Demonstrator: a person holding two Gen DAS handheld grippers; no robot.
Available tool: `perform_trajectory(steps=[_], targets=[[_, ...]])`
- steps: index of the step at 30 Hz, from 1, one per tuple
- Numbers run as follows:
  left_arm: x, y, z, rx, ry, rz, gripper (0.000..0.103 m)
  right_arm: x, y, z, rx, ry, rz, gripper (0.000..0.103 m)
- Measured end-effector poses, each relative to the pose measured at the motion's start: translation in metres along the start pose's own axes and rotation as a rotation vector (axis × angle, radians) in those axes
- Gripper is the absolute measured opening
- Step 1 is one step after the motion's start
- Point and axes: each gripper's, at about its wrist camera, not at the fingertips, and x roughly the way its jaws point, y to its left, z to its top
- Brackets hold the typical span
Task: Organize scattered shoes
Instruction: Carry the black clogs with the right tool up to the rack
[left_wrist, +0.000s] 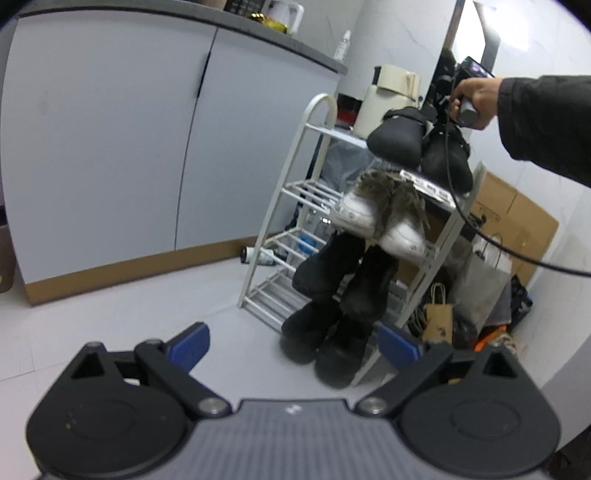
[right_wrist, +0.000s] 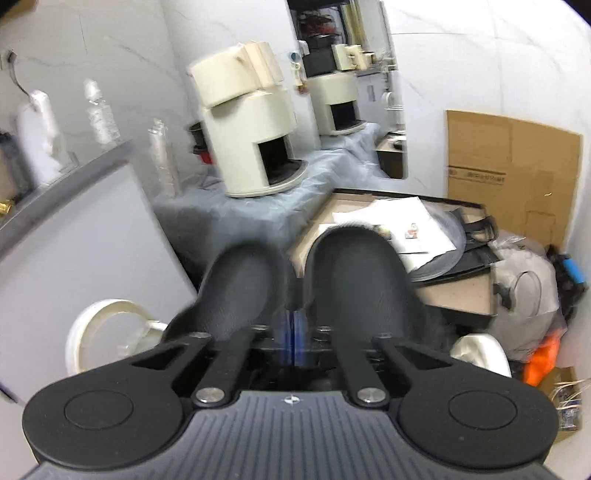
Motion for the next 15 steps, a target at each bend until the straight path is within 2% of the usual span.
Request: perform_trajectory(steps=[2, 5, 11, 15], targets=[[0.004, 0.002, -0.001, 0.004, 0.015, 0.010, 0.099, 0.016, -0.009, -0.001, 0.029, 0.029, -0.004, 0.000], [0.011, 0.004, -0.001, -0.001, 0.031, 0.017, 0.099, 0.023, -0.016, 0.001, 0.022, 0.017, 0.008, 0.001], [0.015, 0.005, -0.002, -0.013, 0.052, 0.027, 0.099, 0.015, -0.034, 0.007, 0.059, -0.020, 0.012, 0.005], [0.013, 0.009, 0.000, -0.036, 0.065, 0.044, 0.099, -0.004, -0.040, 0.012, 0.068, -0.018, 0.033, 0.028]])
